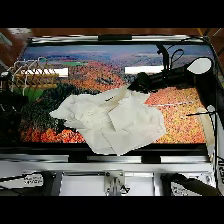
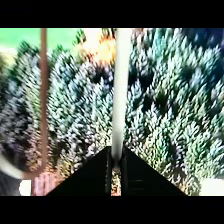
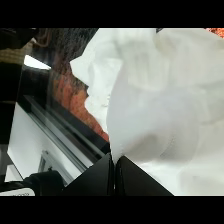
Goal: Fold the shirts.
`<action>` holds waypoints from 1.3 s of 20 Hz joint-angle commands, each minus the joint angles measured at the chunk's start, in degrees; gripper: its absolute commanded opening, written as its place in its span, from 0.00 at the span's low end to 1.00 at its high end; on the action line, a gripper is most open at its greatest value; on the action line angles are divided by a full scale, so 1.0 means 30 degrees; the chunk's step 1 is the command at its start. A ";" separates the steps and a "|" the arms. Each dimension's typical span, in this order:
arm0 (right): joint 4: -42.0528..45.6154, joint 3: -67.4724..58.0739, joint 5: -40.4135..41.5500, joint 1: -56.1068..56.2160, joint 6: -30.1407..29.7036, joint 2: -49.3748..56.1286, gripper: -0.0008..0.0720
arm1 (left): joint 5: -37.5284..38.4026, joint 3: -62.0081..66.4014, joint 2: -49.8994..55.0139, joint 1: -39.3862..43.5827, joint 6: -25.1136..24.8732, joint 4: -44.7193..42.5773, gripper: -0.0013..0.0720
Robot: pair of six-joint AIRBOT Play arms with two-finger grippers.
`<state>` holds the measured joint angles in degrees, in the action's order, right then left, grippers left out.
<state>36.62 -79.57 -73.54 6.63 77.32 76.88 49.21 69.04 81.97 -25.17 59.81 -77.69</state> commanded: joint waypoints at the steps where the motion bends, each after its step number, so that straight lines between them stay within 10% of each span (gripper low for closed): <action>1: -0.0044 -0.0022 -0.0015 -0.0007 -0.0087 -0.0007 0.11 | -0.0233 0.0678 -0.1246 -0.0066 0.0546 -0.0146 0.08; 15: -0.0095 -0.2055 -0.0350 -0.0015 -0.0415 -0.0007 0.11 | 0.0423 0.3315 -0.5770 0.0787 0.3300 -0.0240 0.08; 26: 0.2331 -0.4029 -0.1887 -0.0437 0.0882 -0.0007 0.11 | 0.7366 -0.0896 -1.1759 1.0003 0.1800 -0.0255 0.08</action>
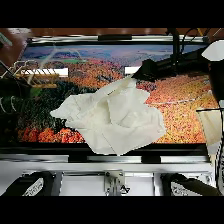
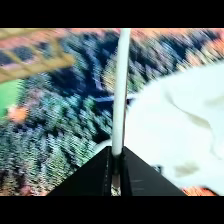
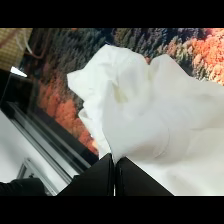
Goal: Fold the shirts.
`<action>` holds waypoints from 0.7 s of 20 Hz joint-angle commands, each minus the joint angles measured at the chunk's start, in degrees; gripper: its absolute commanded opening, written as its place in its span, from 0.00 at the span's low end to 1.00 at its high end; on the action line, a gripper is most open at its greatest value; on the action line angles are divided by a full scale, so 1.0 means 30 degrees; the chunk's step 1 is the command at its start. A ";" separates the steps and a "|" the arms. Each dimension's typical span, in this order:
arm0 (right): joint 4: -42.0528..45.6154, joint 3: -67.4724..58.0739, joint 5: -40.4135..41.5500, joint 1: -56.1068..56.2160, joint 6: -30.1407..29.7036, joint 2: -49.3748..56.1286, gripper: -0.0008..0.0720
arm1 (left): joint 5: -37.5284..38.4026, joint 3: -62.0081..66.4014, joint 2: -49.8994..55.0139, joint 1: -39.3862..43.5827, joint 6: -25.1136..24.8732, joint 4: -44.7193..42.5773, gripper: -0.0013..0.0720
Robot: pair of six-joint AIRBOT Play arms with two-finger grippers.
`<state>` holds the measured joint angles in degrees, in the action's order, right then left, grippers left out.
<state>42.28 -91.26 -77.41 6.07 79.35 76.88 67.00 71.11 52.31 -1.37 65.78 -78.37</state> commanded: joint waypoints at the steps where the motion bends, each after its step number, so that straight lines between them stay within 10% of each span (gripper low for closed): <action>1: 0.0597 -0.0131 -0.0911 -0.0393 0.0262 -0.0007 0.11 | 0.1464 -0.2164 -0.2820 0.2412 -0.0189 -0.0029 0.08; 9: 0.1559 -0.0131 -0.1632 -0.0809 0.0823 -0.0007 0.11 | 0.0546 -0.0903 -0.7395 0.2448 0.0954 -0.1676 0.07; 14: 0.1537 -0.0131 -0.1639 -0.0809 0.0903 -0.0007 0.11 | 0.4175 0.0379 -0.8247 0.2477 0.1129 -0.0204 0.07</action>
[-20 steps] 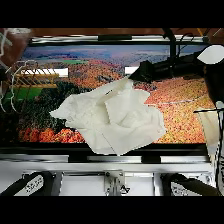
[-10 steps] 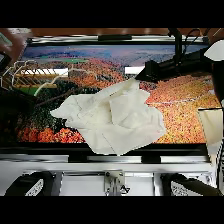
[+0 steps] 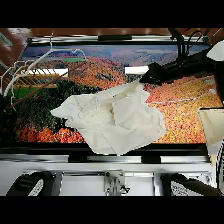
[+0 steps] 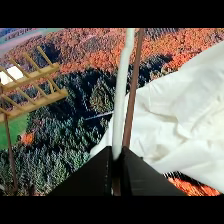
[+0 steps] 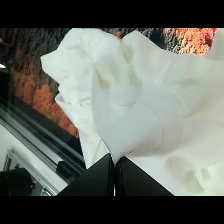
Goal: Fold the shirts.
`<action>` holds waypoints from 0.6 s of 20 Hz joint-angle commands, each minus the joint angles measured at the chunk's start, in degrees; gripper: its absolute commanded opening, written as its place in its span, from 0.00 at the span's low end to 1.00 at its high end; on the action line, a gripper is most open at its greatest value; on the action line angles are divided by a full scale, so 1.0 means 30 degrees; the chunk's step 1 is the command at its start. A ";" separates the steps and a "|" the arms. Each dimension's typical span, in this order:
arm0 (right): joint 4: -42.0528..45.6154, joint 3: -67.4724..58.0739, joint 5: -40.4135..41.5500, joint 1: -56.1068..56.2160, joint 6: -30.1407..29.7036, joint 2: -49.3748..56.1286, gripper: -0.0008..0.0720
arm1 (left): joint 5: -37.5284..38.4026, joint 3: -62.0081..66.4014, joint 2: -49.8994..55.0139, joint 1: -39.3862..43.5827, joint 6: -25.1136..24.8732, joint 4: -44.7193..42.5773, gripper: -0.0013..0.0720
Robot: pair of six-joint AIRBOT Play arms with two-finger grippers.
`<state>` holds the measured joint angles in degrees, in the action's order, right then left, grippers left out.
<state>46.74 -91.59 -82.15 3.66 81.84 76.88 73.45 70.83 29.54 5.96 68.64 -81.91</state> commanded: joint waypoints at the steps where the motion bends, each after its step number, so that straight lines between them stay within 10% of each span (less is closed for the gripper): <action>1: 0.0051 -0.0022 -0.0058 -0.0007 0.0080 -0.0007 0.12 | 0.2310 0.0401 -0.0962 0.0044 0.0401 0.2047 0.07; 12: 0.0044 -0.0029 -0.0066 -0.0007 0.0699 -0.0007 0.11 | 0.6091 0.0415 -0.3927 0.0044 0.2229 0.5370 0.07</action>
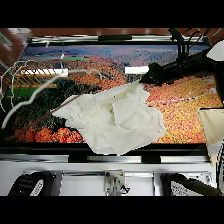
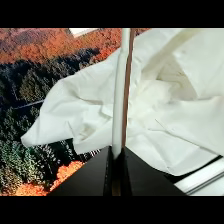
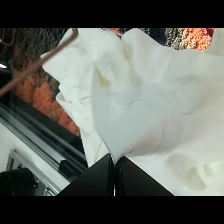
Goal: Fold the shirts.
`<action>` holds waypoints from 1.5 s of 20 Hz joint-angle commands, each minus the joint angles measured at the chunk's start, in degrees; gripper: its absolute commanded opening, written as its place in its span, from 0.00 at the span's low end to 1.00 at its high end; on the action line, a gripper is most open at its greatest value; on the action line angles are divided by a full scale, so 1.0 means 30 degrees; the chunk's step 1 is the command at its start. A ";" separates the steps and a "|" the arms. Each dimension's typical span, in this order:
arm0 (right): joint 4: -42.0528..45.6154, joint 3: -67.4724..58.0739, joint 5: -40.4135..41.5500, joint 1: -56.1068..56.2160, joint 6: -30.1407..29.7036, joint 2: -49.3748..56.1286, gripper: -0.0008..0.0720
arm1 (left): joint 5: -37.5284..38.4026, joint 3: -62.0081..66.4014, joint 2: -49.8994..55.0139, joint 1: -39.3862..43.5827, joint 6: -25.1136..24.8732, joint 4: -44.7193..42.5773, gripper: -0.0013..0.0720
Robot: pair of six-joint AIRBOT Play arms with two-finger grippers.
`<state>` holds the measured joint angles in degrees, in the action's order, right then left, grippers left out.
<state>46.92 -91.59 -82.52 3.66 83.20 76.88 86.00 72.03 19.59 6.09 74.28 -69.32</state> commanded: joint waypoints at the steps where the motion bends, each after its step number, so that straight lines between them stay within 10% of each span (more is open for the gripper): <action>1: -0.0036 -0.0029 0.0058 -0.0007 0.0393 -0.0007 0.12 | 0.2280 0.0015 -0.0721 0.0007 0.0488 0.1734 0.07; 30: -0.1450 -0.3140 -0.2200 0.0007 0.1209 -0.0823 0.11 | -0.2477 -0.3446 0.0189 0.0007 -0.3351 0.7184 0.07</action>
<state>43.22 -98.10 -87.96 3.66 86.17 74.46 82.15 63.99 20.08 6.09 65.73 -51.37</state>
